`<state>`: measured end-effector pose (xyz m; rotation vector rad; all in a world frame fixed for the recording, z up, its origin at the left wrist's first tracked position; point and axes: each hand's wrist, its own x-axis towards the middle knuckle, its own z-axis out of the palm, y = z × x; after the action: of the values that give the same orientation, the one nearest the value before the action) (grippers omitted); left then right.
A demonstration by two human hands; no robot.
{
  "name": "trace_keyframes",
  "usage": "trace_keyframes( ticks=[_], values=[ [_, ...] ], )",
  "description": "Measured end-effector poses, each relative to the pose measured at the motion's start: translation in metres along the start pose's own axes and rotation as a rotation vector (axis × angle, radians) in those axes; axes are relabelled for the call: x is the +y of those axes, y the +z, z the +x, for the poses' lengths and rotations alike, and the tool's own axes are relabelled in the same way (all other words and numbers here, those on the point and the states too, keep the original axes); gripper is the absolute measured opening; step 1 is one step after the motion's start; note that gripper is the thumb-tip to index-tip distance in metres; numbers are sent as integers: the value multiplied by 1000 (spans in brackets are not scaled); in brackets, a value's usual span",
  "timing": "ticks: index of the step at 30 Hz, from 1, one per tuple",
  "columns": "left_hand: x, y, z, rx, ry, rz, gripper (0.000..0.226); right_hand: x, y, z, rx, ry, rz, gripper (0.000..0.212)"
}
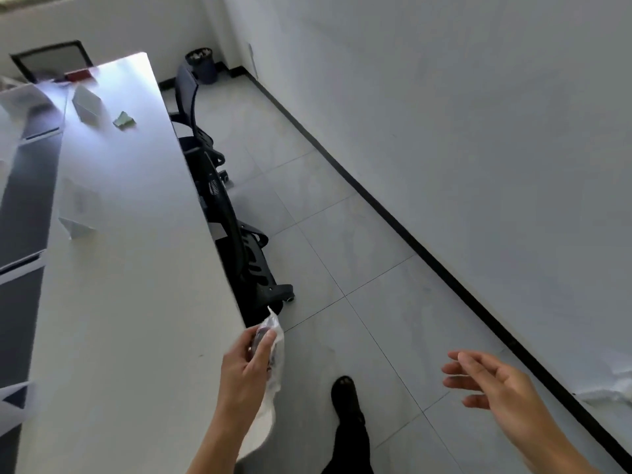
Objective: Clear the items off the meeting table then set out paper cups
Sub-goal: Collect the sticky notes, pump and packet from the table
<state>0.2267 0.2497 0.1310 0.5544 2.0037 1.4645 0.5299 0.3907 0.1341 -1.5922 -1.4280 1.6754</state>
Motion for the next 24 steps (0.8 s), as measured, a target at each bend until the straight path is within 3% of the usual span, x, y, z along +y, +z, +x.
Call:
trace_keyframes(
  ticks=[10,15,24],
  values=[
    [81,85,191,-123,56,18,10,-120,6,169,29,-76,-7,21],
    [121,111,278,-106,106,50,9,-167,10,249,13,-105,17,22],
    [141,154,420,163,18,19,8,-240,20,466,-84,-47,-28,21]
  ],
)
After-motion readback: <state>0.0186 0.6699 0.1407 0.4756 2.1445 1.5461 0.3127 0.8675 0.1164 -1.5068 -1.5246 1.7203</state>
